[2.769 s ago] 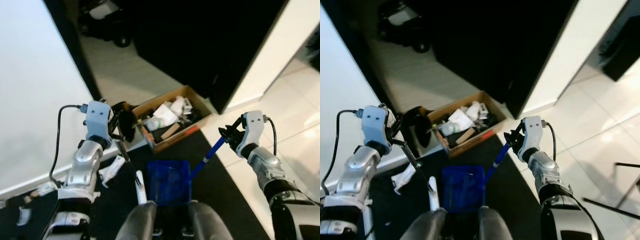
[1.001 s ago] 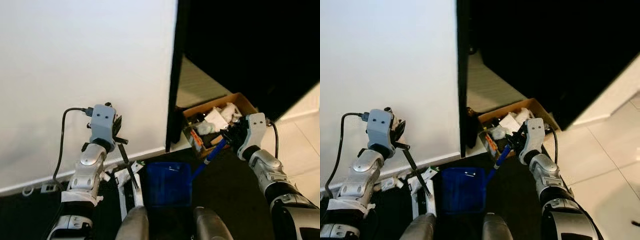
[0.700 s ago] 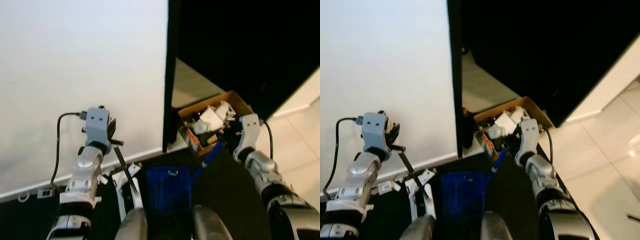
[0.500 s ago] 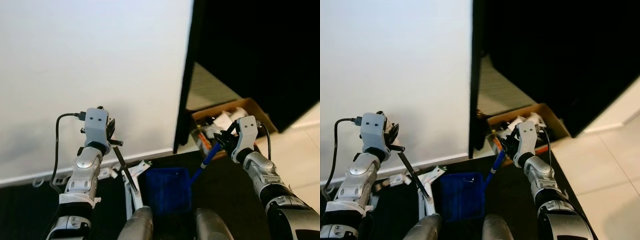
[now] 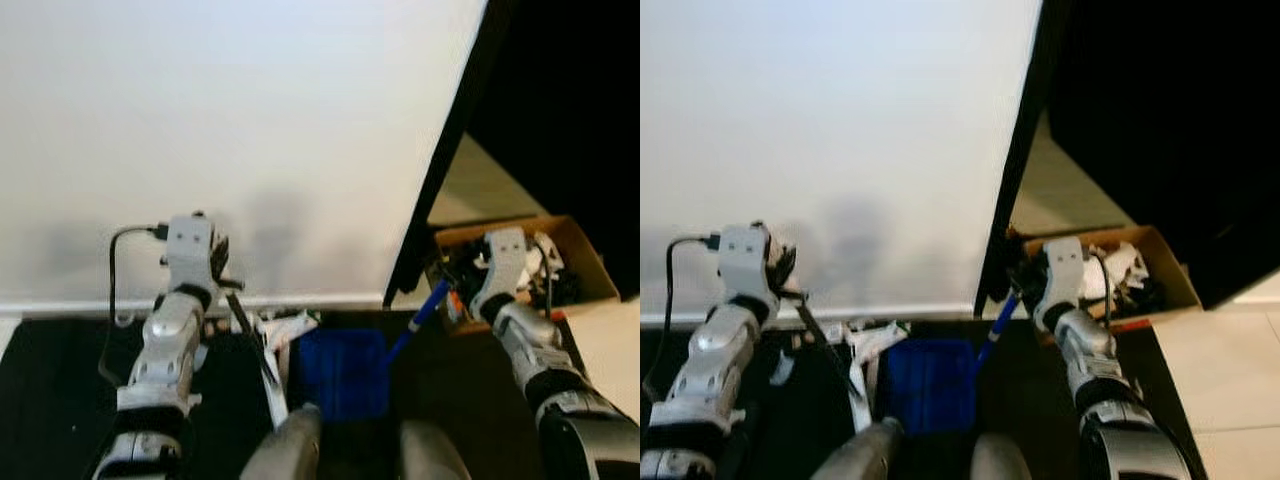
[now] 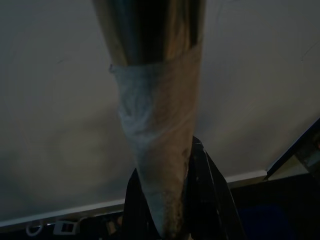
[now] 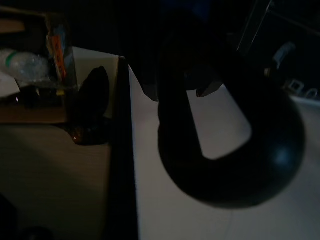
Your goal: Sweep floor
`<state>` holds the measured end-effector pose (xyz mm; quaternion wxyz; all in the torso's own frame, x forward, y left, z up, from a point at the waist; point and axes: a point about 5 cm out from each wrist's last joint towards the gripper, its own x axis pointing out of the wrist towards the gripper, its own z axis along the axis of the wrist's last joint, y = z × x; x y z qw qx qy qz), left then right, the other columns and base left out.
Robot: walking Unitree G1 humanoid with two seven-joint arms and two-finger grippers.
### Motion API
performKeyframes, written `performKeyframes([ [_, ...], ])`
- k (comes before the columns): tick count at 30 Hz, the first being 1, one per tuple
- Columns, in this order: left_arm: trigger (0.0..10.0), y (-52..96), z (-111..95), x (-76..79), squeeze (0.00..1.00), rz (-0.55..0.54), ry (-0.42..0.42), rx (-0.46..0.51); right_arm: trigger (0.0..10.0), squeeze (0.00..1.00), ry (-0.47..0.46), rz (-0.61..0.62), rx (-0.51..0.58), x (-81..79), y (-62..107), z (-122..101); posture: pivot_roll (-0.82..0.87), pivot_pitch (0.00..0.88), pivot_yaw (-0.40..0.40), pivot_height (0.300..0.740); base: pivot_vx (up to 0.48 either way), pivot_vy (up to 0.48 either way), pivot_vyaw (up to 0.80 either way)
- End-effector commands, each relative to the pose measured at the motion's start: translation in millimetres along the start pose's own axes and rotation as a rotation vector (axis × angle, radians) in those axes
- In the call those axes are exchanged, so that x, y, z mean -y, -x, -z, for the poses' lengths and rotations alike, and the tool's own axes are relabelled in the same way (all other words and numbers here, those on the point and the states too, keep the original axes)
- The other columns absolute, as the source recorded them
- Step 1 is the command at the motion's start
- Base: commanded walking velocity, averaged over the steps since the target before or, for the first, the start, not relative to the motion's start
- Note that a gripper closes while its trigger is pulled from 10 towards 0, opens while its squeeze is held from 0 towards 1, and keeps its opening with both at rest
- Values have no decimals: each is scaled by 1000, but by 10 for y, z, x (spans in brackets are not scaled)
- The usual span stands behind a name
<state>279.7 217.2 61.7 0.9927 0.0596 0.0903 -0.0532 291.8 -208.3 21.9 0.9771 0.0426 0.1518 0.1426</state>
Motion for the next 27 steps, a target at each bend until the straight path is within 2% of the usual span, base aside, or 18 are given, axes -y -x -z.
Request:
performKeyframes([
  [1,10000,6,-47,-11,0,5,-1,19,10000,0,-16,6,18,17,20,-7,57,84,-22,740,0,0,0],
  [6,10000,-6,-72,-3,0,8,10,23,10000,0,-32,35,33,75,41,-29,58,97,-20,740,0,0,0],
  [16,10000,-1,-81,0,0,12,27,20,10000,0,-39,35,40,59,37,-33,65,99,-19,740,0,0,0],
  [27,10000,26,-100,-5,0,15,33,22,10000,0,-46,22,37,15,25,-12,79,90,-22,740,0,342,0],
])
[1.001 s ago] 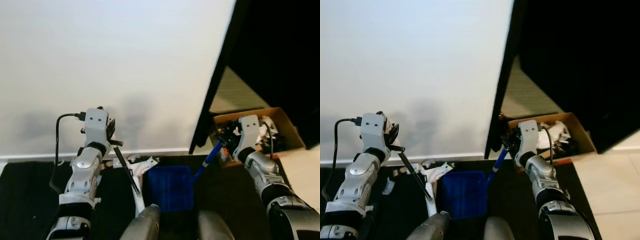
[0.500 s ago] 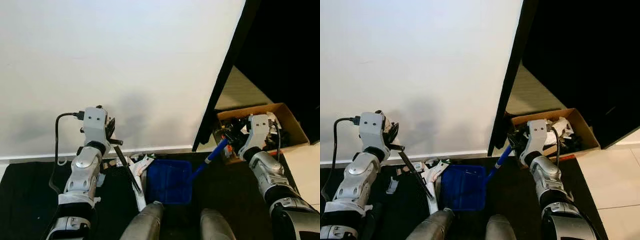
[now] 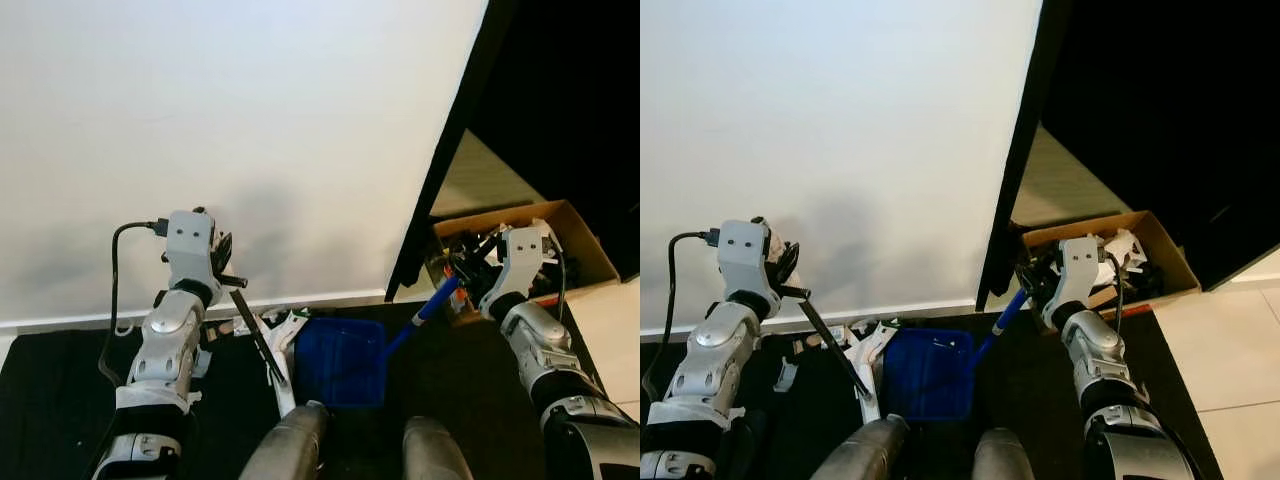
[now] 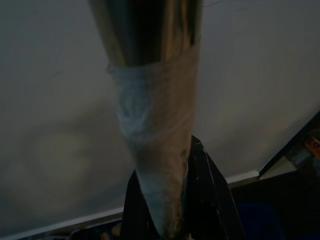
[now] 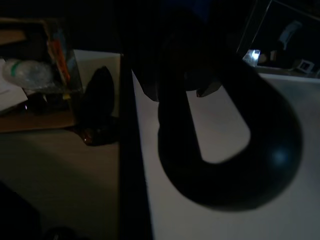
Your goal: Sweep floor
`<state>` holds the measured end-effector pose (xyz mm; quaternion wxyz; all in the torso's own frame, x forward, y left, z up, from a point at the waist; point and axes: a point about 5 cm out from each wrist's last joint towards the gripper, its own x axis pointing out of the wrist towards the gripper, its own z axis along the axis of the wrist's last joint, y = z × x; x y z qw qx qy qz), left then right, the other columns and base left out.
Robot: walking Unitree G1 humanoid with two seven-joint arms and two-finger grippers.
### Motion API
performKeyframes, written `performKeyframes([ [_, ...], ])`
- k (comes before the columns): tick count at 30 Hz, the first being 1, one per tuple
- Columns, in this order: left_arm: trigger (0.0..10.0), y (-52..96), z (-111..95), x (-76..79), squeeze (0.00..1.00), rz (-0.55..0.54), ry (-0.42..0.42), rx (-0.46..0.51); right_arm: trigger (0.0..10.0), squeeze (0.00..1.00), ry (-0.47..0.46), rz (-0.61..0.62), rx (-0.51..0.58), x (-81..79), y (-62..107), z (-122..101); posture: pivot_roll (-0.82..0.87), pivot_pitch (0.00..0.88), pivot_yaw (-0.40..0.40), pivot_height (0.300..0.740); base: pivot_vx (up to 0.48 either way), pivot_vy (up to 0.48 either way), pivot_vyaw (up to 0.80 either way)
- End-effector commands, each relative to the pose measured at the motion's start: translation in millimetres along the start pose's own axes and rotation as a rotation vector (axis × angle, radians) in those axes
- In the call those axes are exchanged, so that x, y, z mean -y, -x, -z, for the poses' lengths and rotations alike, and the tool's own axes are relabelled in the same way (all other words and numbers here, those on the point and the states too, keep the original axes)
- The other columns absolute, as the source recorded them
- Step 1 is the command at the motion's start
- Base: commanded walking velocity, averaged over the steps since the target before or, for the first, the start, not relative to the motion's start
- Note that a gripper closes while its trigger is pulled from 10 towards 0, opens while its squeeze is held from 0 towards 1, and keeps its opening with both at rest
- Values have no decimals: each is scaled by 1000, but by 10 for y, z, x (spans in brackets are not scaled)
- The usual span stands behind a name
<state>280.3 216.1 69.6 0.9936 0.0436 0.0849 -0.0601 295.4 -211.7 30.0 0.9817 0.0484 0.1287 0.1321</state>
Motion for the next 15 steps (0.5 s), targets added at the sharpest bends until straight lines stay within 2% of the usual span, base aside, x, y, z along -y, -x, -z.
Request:
performKeyframes([
  [1,10000,22,-21,-5,0,-1,3,8,10000,0,-38,3,-13,-22,27,77,82,88,-22,740,0,364,0],
  [8,10000,34,-21,2,0,2,1,10,10000,0,-43,-2,-16,-45,22,93,87,81,-19,740,0,363,0],
  [15,10000,39,-37,48,0,27,-29,16,10000,0,-50,-3,-16,-64,28,113,90,74,-12,740,0,0,0],
])
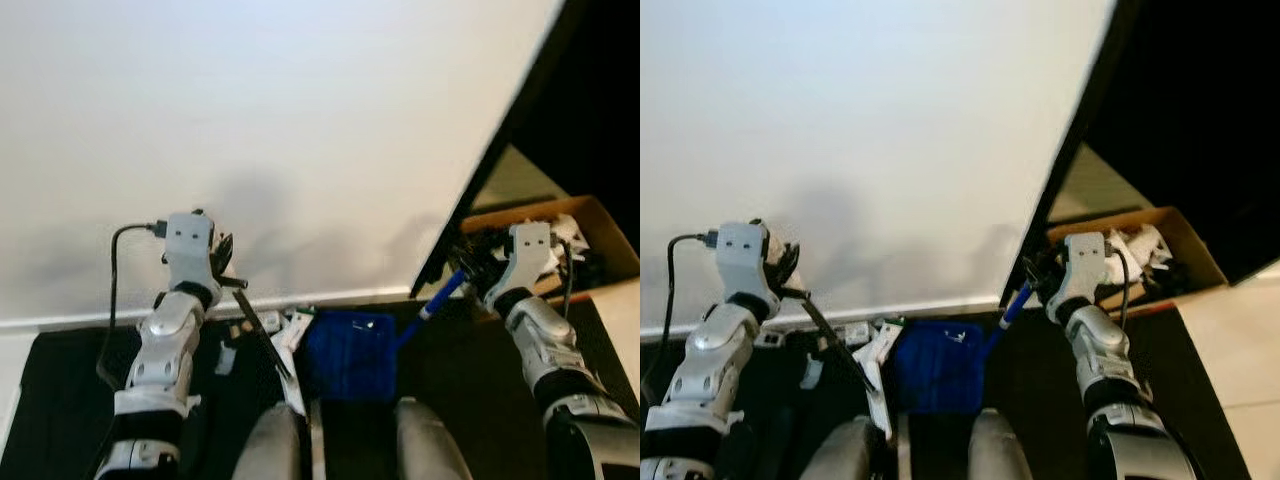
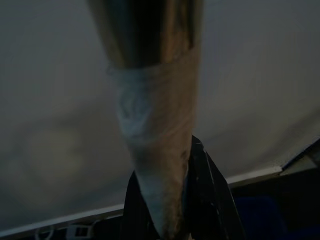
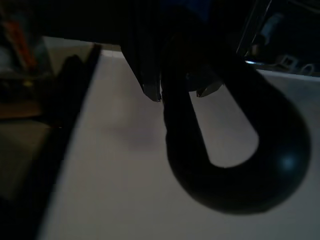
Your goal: Sweep floor
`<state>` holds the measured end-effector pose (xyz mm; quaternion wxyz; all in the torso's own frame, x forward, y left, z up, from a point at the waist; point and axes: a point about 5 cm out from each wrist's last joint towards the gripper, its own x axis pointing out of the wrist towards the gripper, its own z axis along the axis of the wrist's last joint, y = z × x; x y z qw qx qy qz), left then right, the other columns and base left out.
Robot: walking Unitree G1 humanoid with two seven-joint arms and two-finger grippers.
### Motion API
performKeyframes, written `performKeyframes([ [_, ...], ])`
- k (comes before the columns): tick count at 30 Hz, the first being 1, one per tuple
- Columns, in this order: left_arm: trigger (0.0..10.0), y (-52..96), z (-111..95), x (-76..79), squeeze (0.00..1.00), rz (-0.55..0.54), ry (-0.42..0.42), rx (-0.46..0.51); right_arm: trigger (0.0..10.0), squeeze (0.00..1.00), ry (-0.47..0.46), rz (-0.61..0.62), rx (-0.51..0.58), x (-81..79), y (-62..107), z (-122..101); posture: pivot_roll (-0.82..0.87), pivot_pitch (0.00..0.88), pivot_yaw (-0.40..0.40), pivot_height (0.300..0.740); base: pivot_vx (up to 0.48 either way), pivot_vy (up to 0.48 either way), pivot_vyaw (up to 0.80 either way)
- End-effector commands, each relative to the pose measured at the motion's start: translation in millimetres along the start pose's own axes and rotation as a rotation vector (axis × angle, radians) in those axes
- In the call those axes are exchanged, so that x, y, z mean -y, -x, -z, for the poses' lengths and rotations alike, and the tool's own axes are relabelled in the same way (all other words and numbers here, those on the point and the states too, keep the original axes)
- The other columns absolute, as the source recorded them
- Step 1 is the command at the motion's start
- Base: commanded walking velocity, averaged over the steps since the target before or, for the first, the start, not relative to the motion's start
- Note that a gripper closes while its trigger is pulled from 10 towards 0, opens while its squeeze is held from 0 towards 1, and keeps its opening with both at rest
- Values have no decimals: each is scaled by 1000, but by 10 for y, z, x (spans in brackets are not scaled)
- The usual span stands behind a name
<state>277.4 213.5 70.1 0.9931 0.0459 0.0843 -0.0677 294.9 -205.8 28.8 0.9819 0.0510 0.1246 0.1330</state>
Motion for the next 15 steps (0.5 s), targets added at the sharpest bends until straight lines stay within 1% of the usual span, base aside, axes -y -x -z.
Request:
performKeyframes([
  [1,10000,12,-35,30,0,17,-30,14,10000,0,-47,1,-25,-7,47,101,90,75,-12,740,0,-480,0],
  [6,10000,8,-38,61,0,31,-51,11,10000,0,-49,2,-26,-7,61,115,89,73,-11,740,0,-480,0],
  [8,10000,7,-33,73,0,34,-39,10,10000,0,-50,3,-26,-5,66,120,88,72,-11,740,0,-480,0],
  [9,10000,6,-29,73,0,31,-10,11,10000,0,-49,4,-26,-3,68,121,89,72,-11,740,0,0,0],
  [15,10000,2,-24,48,0,19,-23,8,10000,0,-48,8,-25,4,71,119,88,70,-11,740,0,0,0],
])
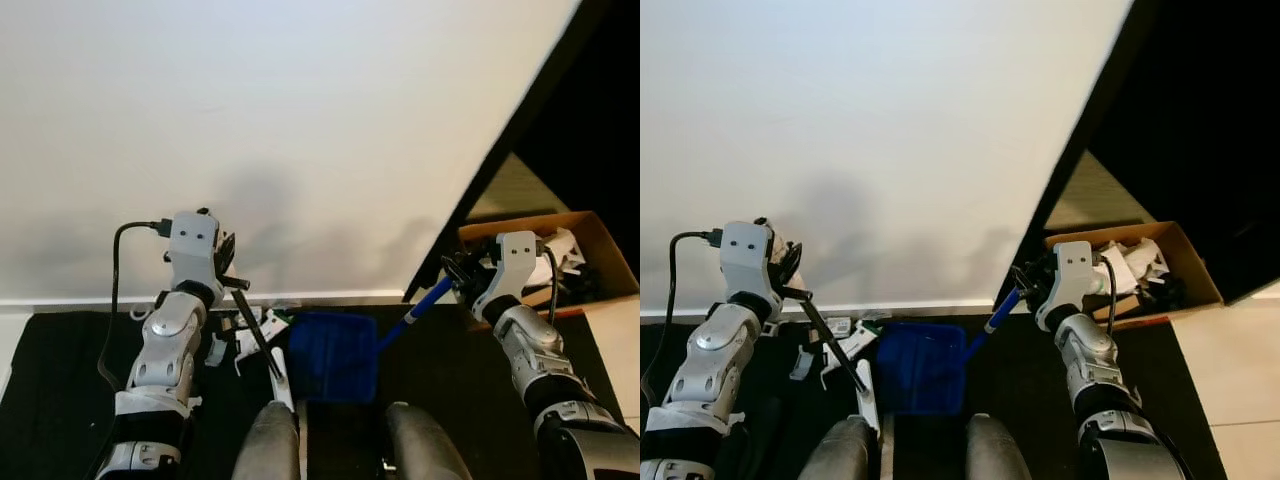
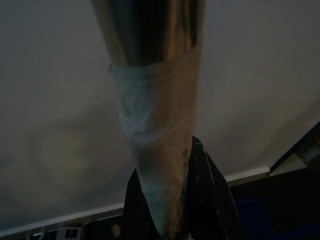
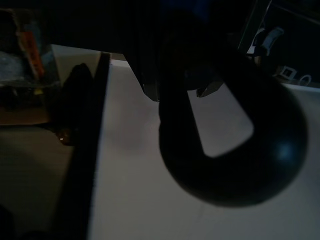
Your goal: Sweep floor
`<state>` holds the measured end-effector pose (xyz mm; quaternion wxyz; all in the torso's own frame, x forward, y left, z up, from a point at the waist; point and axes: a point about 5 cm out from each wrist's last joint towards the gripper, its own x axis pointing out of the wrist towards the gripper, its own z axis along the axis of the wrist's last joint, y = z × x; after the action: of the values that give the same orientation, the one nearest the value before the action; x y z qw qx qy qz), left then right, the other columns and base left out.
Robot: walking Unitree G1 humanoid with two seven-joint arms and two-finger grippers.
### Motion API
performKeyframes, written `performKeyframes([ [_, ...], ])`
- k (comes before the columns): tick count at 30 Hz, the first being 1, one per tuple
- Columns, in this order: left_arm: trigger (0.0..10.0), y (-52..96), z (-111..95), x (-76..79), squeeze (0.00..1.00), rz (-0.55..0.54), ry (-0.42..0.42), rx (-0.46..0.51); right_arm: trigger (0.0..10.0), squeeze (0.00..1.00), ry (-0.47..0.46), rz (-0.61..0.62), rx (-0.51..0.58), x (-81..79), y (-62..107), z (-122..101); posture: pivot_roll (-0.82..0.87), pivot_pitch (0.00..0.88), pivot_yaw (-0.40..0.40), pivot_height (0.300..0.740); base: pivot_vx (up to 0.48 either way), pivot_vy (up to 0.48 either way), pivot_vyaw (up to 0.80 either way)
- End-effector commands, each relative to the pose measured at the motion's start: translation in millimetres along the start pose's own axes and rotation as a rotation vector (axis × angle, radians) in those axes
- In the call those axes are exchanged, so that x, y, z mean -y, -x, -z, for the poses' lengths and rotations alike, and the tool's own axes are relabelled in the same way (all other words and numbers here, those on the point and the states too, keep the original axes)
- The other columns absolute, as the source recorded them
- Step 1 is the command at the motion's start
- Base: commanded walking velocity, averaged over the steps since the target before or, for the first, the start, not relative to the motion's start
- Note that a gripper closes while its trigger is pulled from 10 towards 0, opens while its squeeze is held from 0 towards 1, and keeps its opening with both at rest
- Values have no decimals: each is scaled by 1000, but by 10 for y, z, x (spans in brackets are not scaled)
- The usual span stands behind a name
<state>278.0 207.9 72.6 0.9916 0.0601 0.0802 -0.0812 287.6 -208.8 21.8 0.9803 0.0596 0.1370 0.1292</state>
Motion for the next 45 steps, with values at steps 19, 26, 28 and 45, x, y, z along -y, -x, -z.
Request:
performKeyframes([
  [19,10000,106,-46,-356,0,-36,-107,-3,10000,0,74,97,39,534,158,-398,84,77,-17,740,0,0,0],
  [26,10000,133,-214,-508,0,-24,-140,34,10000,0,112,170,132,852,261,-859,80,82,-6,740,0,0,0],
  [28,10000,129,-230,-525,0,-27,-142,38,10000,0,119,175,140,874,265,-904,80,82,-6,740,0,0,0],
  [45,10000,130,-311,-537,0,22,-178,53,10000,0,388,215,-93,917,303,-665,91,91,4,740,0,0,0],
])
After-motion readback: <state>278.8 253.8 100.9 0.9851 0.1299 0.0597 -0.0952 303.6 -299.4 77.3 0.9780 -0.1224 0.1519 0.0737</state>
